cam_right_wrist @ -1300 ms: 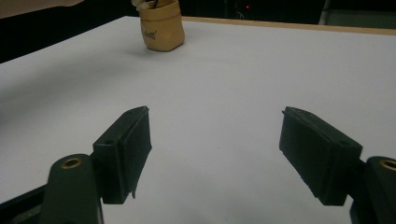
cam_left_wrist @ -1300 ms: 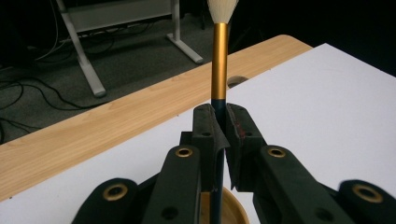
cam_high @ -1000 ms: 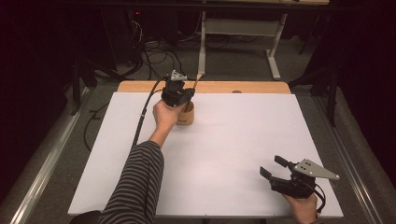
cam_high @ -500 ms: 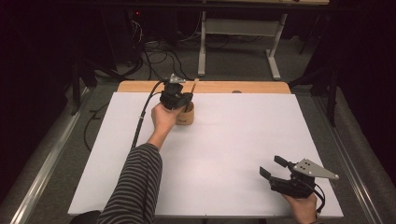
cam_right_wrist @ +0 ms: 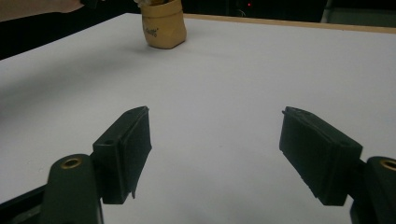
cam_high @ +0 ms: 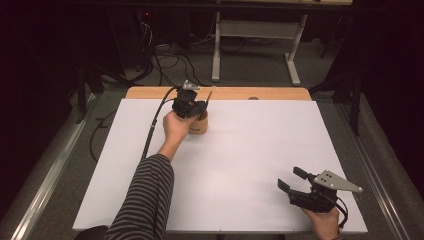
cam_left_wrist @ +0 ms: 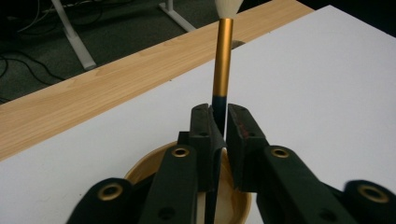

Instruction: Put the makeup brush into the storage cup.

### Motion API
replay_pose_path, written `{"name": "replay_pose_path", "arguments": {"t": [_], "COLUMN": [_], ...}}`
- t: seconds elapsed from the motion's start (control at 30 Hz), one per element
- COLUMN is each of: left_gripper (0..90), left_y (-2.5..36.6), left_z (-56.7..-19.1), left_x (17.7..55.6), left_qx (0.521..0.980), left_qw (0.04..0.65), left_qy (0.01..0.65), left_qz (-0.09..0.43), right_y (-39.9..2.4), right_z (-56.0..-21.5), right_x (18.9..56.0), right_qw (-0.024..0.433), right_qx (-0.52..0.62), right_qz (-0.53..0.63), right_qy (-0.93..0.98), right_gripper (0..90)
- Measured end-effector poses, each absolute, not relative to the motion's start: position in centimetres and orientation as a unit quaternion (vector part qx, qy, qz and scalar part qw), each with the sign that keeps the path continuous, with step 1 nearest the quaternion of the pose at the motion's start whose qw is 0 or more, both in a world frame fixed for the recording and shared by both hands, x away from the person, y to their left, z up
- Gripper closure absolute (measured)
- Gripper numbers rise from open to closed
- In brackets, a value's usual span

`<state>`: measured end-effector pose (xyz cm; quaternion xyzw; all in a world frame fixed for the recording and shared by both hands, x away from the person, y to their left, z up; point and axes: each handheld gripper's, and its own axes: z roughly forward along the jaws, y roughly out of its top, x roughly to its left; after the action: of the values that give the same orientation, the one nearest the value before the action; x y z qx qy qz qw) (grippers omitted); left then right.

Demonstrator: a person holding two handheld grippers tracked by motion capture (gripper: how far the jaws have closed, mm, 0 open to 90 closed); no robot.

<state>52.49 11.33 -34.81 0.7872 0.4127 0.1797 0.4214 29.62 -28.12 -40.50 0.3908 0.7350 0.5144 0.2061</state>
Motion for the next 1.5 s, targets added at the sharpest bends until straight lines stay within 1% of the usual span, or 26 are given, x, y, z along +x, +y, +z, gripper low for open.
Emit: {"name": "replay_pose_path", "arguments": {"t": [0.37, 0.47, 0.6, 0.9, 1.5], "left_gripper": [62.7, 57.2, 49.1, 35.9, 32.6], "left_y": [11.3, 11.3, 11.4, 11.8, 13.0], "left_z": [-34.6, -34.4, -33.9, -33.6, -32.1], "left_x": [51.8, 51.6, 51.3, 50.6, 48.8], "left_qx": [0.794, 0.794, 0.791, 0.796, 0.793], "left_qw": [0.41, 0.412, 0.417, 0.416, 0.434], "left_qy": [0.413, 0.418, 0.417, 0.409, 0.394], "left_qz": [0.174, 0.161, 0.16, 0.159, 0.164], "right_y": [-28.0, -28.0, -28.1, -28.0, -28.0], "right_z": [-40.5, -40.5, -40.4, -40.5, -40.5], "right_x": [29.6, 29.5, 29.5, 29.6, 29.6], "right_qw": [0.209, 0.21, 0.209, 0.21, 0.209], "right_qx": [0.388, 0.387, 0.388, 0.387, 0.389], "right_qz": [0.512, 0.513, 0.514, 0.511, 0.51], "right_qy": [0.737, 0.737, 0.736, 0.738, 0.738], "right_gripper": [26.7, 26.6, 26.6, 26.6, 26.6]}}
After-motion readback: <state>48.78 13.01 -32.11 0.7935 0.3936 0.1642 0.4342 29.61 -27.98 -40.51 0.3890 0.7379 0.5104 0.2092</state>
